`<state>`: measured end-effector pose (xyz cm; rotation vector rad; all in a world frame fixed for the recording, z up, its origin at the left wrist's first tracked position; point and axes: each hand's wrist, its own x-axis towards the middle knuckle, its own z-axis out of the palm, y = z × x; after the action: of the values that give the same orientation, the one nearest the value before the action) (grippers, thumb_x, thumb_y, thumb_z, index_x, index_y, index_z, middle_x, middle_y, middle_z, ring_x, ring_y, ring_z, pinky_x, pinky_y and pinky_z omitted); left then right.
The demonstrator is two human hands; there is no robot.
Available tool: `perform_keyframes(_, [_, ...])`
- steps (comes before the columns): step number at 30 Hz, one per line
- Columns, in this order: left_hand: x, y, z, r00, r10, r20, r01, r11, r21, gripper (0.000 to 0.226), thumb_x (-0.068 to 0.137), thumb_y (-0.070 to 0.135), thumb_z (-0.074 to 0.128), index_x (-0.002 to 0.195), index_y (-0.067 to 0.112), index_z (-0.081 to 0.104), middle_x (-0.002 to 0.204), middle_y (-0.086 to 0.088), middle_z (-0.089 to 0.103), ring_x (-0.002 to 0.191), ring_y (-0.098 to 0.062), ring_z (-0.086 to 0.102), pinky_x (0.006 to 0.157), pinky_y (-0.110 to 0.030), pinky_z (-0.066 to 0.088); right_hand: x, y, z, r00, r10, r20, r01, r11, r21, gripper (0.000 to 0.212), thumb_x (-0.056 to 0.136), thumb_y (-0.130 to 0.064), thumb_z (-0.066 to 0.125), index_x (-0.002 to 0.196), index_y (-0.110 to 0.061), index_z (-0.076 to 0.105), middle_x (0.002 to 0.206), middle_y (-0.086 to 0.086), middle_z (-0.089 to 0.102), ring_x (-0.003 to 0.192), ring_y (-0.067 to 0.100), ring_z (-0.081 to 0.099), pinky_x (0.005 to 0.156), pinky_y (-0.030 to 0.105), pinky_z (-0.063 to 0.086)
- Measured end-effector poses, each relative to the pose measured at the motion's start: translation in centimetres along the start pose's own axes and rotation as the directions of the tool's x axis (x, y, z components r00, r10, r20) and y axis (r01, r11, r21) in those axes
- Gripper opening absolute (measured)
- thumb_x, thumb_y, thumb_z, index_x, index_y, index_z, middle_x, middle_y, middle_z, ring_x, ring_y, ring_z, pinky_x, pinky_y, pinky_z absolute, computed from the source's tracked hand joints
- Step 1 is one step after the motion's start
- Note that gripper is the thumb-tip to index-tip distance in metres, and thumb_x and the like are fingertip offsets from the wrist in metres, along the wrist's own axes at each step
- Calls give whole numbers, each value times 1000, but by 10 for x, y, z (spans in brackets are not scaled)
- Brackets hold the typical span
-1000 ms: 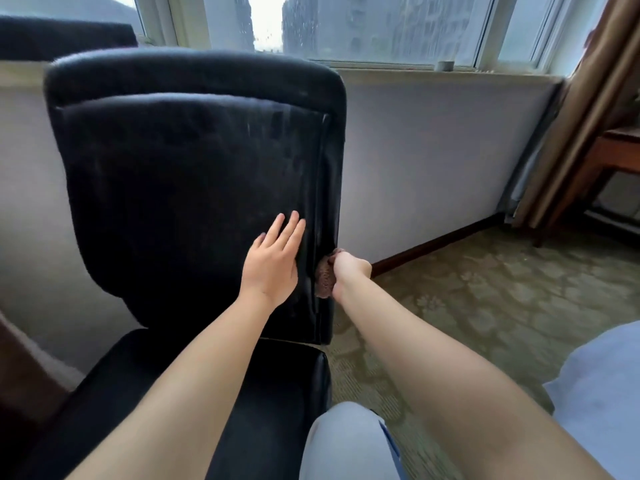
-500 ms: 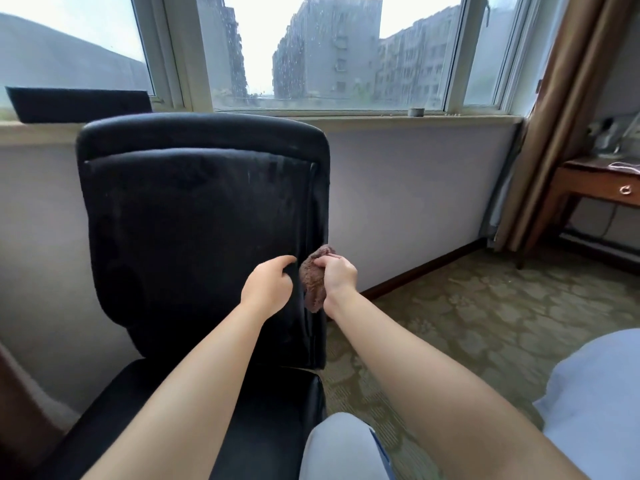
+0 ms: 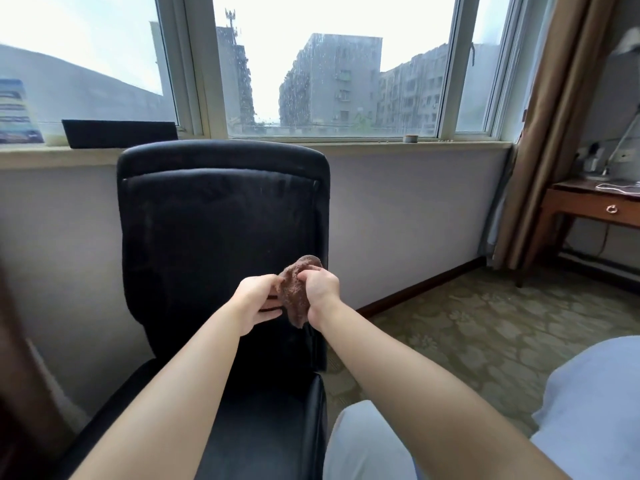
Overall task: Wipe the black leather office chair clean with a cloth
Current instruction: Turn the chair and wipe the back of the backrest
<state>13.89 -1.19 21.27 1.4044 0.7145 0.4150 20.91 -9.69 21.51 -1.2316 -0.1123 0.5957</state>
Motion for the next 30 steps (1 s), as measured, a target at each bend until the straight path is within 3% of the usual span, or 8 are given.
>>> perform_keyframes(4, [-24, -11, -22, 995, -37, 92, 27, 993, 113, 9, 91, 1, 58, 97, 3, 66, 86, -10, 68, 77, -18, 65, 68, -25, 53, -10, 17, 1, 1000, -27, 15, 28, 999, -43, 45, 79, 11, 56, 114, -17, 53, 96, 5, 62, 88, 21, 60, 76, 33, 52])
perform_keyframes(10, [-42, -29, -54, 999, -29, -32, 36, 969, 246, 7, 88, 11, 67, 93, 14, 63, 80, 0, 69, 72, -12, 64, 68, -25, 43, -10, 47, -1, 999, -10, 34, 20, 954, -299, 82, 70, 4, 71, 138, -27, 40, 135, 9, 44, 114, 28, 52, 96, 40, 47])
perform_keyframes(13, [-45, -37, -65, 992, 29, -125, 7, 960, 281, 7, 88, 14, 66, 91, 18, 60, 85, 2, 64, 79, -11, 58, 73, -28, 41, -10, 57, -4, 998, -1, 65, 30, 893, -448, 73, 73, -1, 70, 137, -24, 44, 134, 8, 46, 114, 26, 51, 93, 34, 47])
perform_keyframes(17, [-42, -49, -82, 978, 101, -185, -41, 952, 302, 9, 86, 8, 66, 84, 14, 59, 83, -1, 61, 79, -14, 56, 67, -24, 45, -8, 74, -2, 982, 68, 175, 53, 793, -607, 43, 78, -2, 65, 118, -17, 60, 113, 7, 60, 92, 19, 54, 59, 23, 42])
perform_keyframes(19, [-38, -56, -92, 975, 82, -209, -21, 961, 277, 10, 85, 5, 65, 82, 13, 59, 84, -5, 62, 80, -18, 59, 76, -30, 50, -5, 85, 0, 981, 21, 191, 122, 700, -703, 34, 81, -8, 65, 113, -18, 63, 113, 4, 62, 96, 18, 56, 69, 23, 45])
perform_keyframes(22, [-31, -70, -104, 969, -4, -246, 69, 964, 258, 7, 86, 9, 66, 87, 12, 60, 91, -6, 63, 85, -20, 60, 79, -34, 52, -5, 105, 4, 963, -146, 225, 263, 356, -897, 35, 85, -23, 59, 119, -23, 57, 123, -1, 50, 115, 21, 47, 88, 27, 42])
perform_keyframes(26, [-17, -88, -117, 945, -58, -323, 139, 963, 233, 14, 88, 16, 65, 100, 8, 62, 92, -7, 64, 79, -19, 62, 66, -29, 51, -21, 133, 22, 915, -98, 392, 372, 581, -724, 28, 83, -42, 65, 96, -20, 54, 88, -5, 58, 83, 15, 56, 71, 29, 46])
perform_keyframes(30, [-5, -110, -133, 903, -151, -403, 210, 972, 106, 6, 88, 15, 66, 90, 11, 62, 95, -9, 63, 93, -27, 65, 81, -36, 56, -34, 162, 37, 778, 175, 603, 456, 502, -735, 51, 76, -42, 73, 116, -25, 45, 93, -9, 61, 81, 9, 62, 66, 24, 49])
